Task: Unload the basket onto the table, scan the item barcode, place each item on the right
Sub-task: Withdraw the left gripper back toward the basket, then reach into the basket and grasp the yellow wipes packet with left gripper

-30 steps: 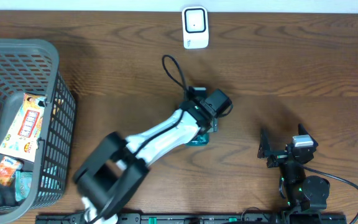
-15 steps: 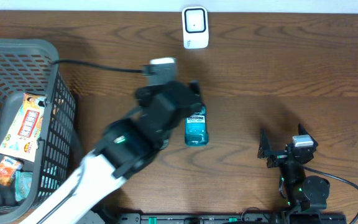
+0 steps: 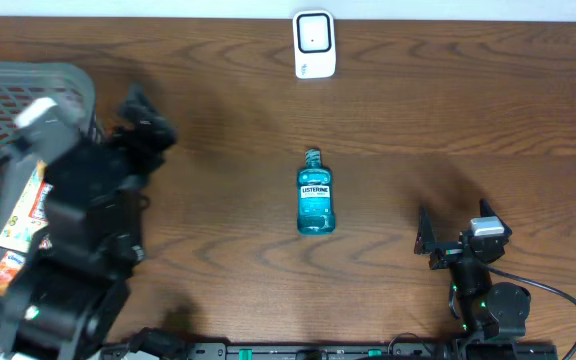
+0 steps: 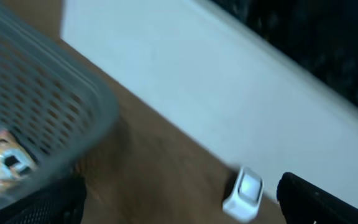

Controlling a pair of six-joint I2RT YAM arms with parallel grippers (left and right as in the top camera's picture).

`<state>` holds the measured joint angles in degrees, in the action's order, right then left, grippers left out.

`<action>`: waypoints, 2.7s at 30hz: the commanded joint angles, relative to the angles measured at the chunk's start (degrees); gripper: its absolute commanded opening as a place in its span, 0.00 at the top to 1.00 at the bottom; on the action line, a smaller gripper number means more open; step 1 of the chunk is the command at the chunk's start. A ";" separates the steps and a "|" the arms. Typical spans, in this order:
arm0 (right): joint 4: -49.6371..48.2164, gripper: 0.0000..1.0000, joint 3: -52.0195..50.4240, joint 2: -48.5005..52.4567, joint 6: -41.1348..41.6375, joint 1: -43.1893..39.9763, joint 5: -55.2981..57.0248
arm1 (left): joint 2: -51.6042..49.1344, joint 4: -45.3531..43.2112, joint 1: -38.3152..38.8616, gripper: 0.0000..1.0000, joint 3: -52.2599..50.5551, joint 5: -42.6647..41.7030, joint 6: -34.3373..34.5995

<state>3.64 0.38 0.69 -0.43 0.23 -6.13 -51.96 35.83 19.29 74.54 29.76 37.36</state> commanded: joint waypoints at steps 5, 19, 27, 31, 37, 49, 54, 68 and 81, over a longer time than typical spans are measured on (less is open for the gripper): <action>0.24 0.01 -0.07 -0.35 0.79 0.13 0.24 | 1.07 1.42 -4.13 0.02 6.75 0.96 -0.31; 0.24 0.01 -0.07 -0.33 0.79 0.13 0.22 | 1.07 1.40 -6.54 0.02 11.41 17.29 -1.46; 0.24 0.01 -0.07 -0.33 0.79 0.13 0.22 | 1.07 1.46 -6.54 0.02 11.41 32.89 1.27; 0.24 0.01 -0.07 -0.33 0.79 0.13 0.22 | 1.01 2.38 -7.52 0.02 11.41 35.95 1.90; 0.24 0.01 -0.07 -0.33 0.79 0.13 0.22 | 0.39 8.11 -11.89 0.02 11.39 37.55 8.66; 0.24 0.01 -0.07 -0.33 0.79 0.13 0.22 | -9.57 17.86 -28.02 0.02 11.28 23.08 19.74; 0.24 0.01 -0.07 -0.33 0.79 0.13 0.24 | -16.28 24.30 -40.70 0.02 11.28 7.54 30.12; 0.24 0.01 -0.07 -0.33 0.79 0.13 0.24 | -37.92 28.59 -60.04 0.02 11.28 -28.79 44.63; 0.24 0.01 -0.07 -0.33 0.79 0.13 0.24 | -51.43 27.54 -59.67 0.02 11.28 -30.82 51.28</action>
<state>3.64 0.38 0.69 -0.43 0.23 -6.13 -100.66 63.02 -40.49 85.12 -0.36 87.07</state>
